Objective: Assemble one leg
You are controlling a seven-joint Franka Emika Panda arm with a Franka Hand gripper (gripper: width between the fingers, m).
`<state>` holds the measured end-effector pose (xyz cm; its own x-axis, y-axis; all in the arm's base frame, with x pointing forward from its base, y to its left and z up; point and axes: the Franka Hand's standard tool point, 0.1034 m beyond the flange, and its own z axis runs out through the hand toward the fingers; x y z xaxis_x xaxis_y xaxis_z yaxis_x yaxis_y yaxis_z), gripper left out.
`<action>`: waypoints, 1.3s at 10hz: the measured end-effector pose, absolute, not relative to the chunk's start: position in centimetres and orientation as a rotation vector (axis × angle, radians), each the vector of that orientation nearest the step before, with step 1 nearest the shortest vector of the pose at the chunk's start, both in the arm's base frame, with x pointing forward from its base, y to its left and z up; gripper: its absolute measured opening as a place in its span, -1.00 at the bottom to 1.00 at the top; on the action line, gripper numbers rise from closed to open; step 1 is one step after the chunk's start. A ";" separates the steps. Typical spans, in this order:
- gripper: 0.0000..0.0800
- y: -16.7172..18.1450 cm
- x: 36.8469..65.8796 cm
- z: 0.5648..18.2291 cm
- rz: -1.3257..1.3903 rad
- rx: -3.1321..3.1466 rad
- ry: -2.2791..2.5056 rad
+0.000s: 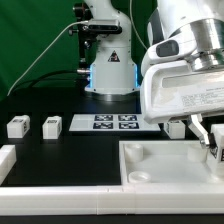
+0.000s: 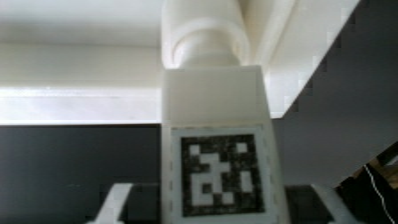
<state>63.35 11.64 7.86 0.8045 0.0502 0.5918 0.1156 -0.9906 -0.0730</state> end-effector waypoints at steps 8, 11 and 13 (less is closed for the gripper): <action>-0.05 11.6 63.3 7.6 -0.909 -2.894 -0.152; 0.55 11.5 63.4 7.7 -0.913 -2.894 -0.152; 0.61 11.3 63.5 8.0 -0.909 -2.897 -0.155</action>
Offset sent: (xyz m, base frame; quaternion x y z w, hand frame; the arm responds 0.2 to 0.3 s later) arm -0.0110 -0.0020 -0.0131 -0.0016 0.0106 -0.0025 0.9999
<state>63.51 11.28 8.00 0.8166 0.0666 0.5733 0.1271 -0.9897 -0.0662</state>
